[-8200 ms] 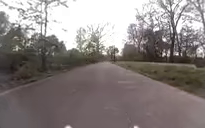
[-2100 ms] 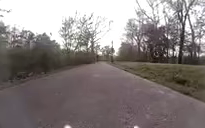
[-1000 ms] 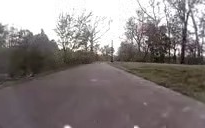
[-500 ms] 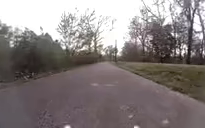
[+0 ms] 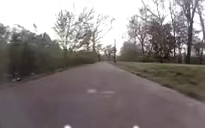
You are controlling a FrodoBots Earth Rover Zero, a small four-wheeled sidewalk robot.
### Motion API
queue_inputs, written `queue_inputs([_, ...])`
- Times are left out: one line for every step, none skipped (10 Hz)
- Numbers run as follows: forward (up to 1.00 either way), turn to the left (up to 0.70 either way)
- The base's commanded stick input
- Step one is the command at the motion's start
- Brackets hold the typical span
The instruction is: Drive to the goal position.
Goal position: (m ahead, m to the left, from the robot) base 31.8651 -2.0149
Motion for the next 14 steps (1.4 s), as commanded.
queue_inputs([1.00, 0.00])
queue_inputs([1.00, 0.00])
queue_inputs([1.00, 0.00])
queue_inputs([1.00, 0.00])
queue_inputs([1.00, 0.00])
queue_inputs([1.00, 0.00])
queue_inputs([1.00, 0.00])
queue_inputs([1.00, 0.00])
queue_inputs([1.00, 0.00])
queue_inputs([1.00, 0.00])
queue_inputs([1.00, 0.00])
queue_inputs([1.00, 0.00])
queue_inputs([1.00, 0.00])
queue_inputs([1.00, 0.00])
